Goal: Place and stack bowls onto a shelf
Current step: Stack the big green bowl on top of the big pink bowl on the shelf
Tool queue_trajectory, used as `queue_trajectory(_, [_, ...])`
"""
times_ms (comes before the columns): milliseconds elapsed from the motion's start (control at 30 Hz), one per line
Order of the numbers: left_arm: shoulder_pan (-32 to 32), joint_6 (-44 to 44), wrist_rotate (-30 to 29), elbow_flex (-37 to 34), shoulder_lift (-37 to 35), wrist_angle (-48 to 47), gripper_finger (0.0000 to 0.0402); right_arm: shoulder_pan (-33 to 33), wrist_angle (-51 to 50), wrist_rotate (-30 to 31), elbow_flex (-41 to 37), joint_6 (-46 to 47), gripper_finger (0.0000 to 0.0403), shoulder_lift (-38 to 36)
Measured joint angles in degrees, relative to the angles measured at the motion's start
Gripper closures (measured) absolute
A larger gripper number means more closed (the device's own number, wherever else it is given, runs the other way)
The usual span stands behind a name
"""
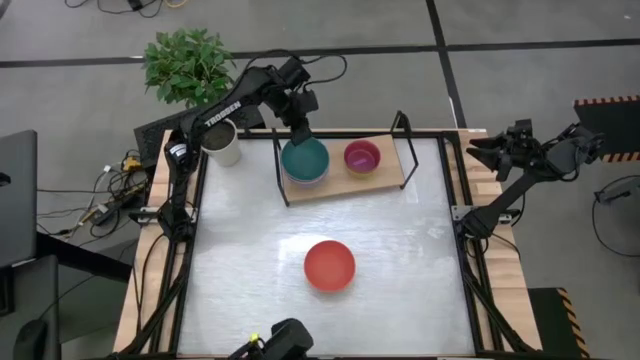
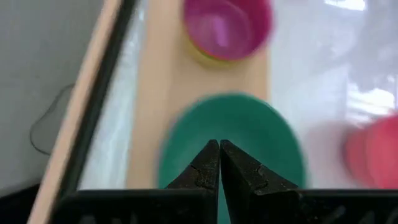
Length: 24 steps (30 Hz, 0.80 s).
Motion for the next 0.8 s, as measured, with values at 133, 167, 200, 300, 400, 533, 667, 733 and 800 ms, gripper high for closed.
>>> queue_trajectory(133, [-1.86, 0.40, -6.35, 1.73, -0.24, -7.14, 0.0401, 0.02, -0.07, -0.01, 0.00, 0.00, 0.0161, 0.00])
queue_trajectory(167, [-2.20, 0.41, -9.04, 1.57, -0.03, -9.24, 0.0401, 0.02, -0.14, -0.01, 0.00, 0.00, 0.0161, 0.00])
queue_trajectory(200, [-2.49, 0.47, -11.27, 1.24, 0.10, -10.83, 0.0401, 0.00, -0.17, -0.02, 0.00, 0.00, 0.0161, 0.00])
queue_trajectory(300, [-3.59, 0.34, -15.68, 0.30, 0.17, -12.05, 0.0401, 0.00, -0.22, -0.02, 0.00, 0.00, 0.0161, 0.00])
queue_trajectory(400, [-4.31, -0.33, -18.78, -0.50, 0.20, -13.39, 0.0401, 0.02, -0.28, -0.09, 0.00, 0.00, 0.0161, 0.00])
queue_trajectory(533, [-4.51, -1.14, -19.66, -0.68, 0.20, -13.82, 0.0401, 0.00, -0.26, -0.72, 0.00, 0.02, 0.0161, 0.00])
queue_trajectory(667, [-4.44, -0.47, -22.78, -0.68, 0.20, -13.70, 0.0401, 0.00, -0.21, -1.41, 0.00, 0.44, 0.0161, 0.00])
queue_trajectory(733, [-4.11, -0.08, -23.45, -0.68, 0.20, -13.47, 0.0401, 0.00, -0.33, -1.49, 0.00, 0.92, 0.0161, 0.00])
queue_trajectory(800, [-3.66, -0.67, -22.84, -0.68, 0.20, -13.89, 0.0401, 0.02, -0.33, -1.51, 0.00, 0.94, 0.0161, 0.00])
